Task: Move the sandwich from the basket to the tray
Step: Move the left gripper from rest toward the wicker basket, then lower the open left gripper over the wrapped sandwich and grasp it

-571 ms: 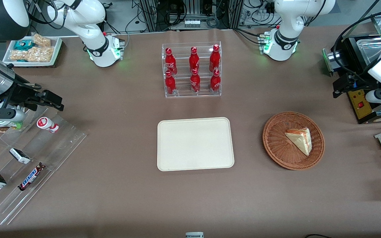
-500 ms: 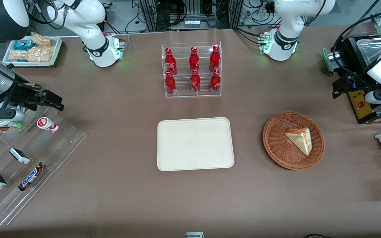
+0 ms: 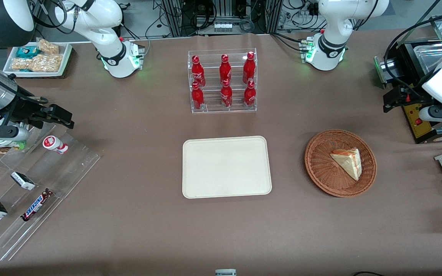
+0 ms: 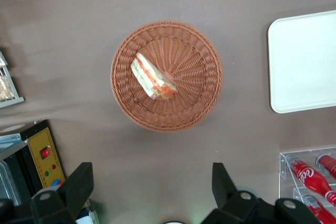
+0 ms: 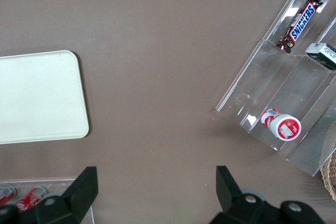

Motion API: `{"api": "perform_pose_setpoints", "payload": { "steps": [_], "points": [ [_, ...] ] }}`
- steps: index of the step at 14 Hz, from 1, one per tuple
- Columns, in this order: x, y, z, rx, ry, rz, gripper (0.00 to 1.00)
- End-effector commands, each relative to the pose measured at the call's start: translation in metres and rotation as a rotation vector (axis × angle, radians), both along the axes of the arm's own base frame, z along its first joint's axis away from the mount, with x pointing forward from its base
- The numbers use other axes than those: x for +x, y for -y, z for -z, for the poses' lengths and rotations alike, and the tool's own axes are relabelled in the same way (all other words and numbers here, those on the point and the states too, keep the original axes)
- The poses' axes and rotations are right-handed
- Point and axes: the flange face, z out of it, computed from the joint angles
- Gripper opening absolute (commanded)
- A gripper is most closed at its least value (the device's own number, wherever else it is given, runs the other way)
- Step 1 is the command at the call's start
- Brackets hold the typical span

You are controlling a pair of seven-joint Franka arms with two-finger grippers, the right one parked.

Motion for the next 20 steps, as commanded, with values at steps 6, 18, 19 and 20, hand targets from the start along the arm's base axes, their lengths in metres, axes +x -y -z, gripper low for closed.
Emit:
{"api": "perform_pose_setpoints", "payload": {
  "steps": [6, 18, 19, 20],
  "points": [
    [0.004, -0.003, 0.081, 0.001, -0.061, -0.013, 1.00],
    [0.008, -0.023, 0.281, 0.025, 0.085, -0.677, 1.00],
    [0.011, -0.023, 0.289, 0.023, 0.096, -0.763, 1.00],
    [0.014, -0.023, 0.299, 0.021, 0.105, -0.823, 1.00]
  ]
}}
